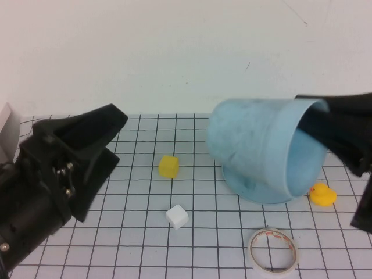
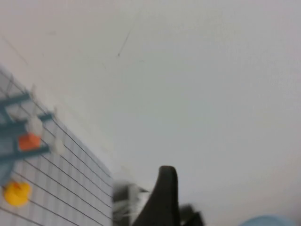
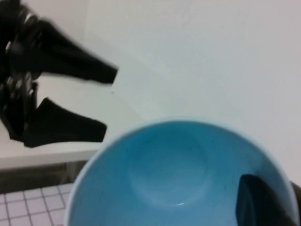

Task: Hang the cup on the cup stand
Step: Adjust the cup with two arms

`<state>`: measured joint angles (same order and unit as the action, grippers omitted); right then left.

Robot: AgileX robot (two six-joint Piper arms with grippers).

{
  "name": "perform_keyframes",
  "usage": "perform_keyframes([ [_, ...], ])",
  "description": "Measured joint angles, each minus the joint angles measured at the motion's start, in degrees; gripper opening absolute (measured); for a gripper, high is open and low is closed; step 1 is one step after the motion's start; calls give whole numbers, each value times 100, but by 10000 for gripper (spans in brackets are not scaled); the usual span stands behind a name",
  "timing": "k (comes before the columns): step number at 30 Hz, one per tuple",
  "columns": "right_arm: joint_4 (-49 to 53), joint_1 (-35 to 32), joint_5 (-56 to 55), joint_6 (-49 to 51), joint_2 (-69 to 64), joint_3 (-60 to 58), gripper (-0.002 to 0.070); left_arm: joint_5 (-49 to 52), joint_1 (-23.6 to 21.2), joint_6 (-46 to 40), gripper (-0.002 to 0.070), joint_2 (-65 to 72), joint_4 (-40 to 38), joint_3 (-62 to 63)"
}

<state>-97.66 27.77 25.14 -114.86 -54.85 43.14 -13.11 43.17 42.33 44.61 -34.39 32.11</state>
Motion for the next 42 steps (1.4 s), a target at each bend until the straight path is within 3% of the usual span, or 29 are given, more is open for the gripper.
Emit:
perform_keyframes([
  [7, 0, 0, 450, -856, -623, -10, 19, -13, 0, 2494, 650, 140, 1027, 0],
  [14, 0, 0, 499, -2050, -1204, -10, 19, -1097, 0, 5825, 650, 520, 3796, 0],
  [18, 11, 0, 575, -2415, -1325, 152, 19, -1932, 0, 6871, 650, 1004, 4887, 8],
  [27, 46, -42, 226, -2904, -1347, 520, 19, -3428, 0, 7359, 650, 1846, 5278, 22],
  [42, 35, -42, 135, -3316, -1347, 822, 19, -3174, 0, 7017, 650, 1966, 5168, 22],
])
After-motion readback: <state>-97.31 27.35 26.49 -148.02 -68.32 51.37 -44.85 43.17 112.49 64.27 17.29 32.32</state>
